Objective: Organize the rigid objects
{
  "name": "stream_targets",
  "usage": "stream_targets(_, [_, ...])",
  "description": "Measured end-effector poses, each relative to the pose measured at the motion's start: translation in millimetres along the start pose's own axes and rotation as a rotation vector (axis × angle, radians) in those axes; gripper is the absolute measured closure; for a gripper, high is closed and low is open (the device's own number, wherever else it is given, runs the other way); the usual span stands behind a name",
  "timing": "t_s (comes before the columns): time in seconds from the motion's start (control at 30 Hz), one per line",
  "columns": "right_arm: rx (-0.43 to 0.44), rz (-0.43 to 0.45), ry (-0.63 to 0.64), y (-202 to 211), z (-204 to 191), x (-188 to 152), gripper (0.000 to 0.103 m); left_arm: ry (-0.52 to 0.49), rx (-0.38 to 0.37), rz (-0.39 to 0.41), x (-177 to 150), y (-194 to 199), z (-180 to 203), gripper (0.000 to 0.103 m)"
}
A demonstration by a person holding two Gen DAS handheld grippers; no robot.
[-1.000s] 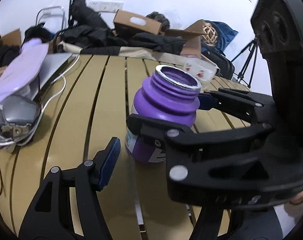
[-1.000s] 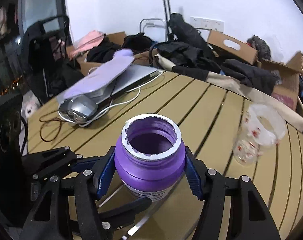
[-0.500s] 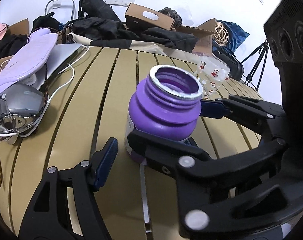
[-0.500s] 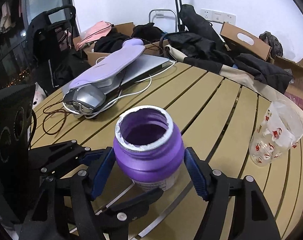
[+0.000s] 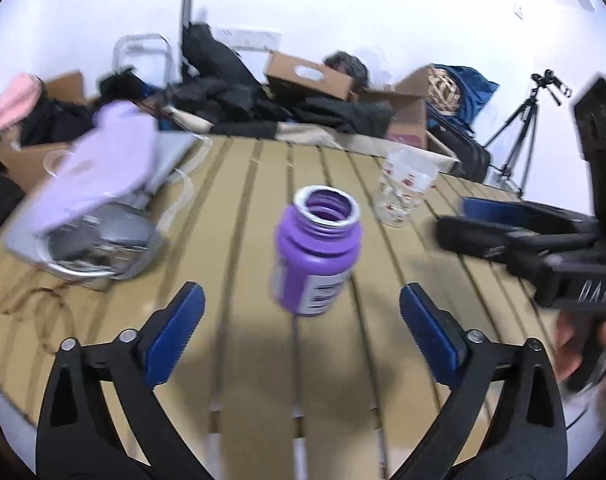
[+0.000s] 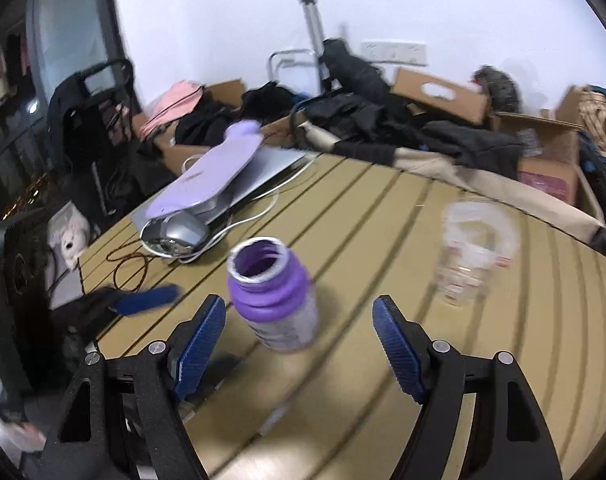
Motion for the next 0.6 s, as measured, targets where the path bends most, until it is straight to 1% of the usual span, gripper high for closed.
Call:
stream_targets(0.03, [-0.025, 0.001, -0.009, 6.2, 9.2, -1.8, 0.022, 0.001, 0.033, 0.015, 0.9, 8.8, -5.3, 0.003])
stream_targets(0.1, [-0.081, -0.003, -0.04, 18.5, 28.7, -7.9, 0.021, 0.011, 0.064, 0.029, 2.6, 18.9, -10.2, 0.003])
stream_targets(0.17, [-0.11, -0.002, -0.078, 32.1, 43.2, -14.8, 0.019, 0.022, 0.083, 0.049, 3.9, 32.3, -11.9, 0.003])
stream_targets(0.23, [-0.127, 0.001, -0.109, 46.0, 49.6, -21.1, 0.019, 0.028, 0.087, 0.065, 3.2, 46.0, -8.0, 0.003])
stream_targets(0.37, [-0.139, 0.013, -0.112, 72.4, 41.7, -27.4, 0.019, 0.009, 0.093, 0.085, 1.7, 71.8, 6.2, 0.003])
stream_targets(0.5, [-0.154, 0.037, -0.105, 105.4, 26.6, -33.8, 0.019, -0.011, 0.101, 0.128, -1.6, 107.2, 23.7, 0.002])
stream_targets(0.6, [-0.154, 0.045, -0.117, 133.8, 13.1, -45.6, 0.019, -0.005, 0.108, 0.157, -7.4, 144.2, 35.7, 0.002])
Point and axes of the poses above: each gripper's, at about its wrist camera, not at the fingertips, and y roughly against the way its jaws point, z to its right, x to its top, the point moved 8 cm from there along -y, roughly the way its jaws point, and after that the axes turned 5 degrees about -x, right-handed, at the moved point
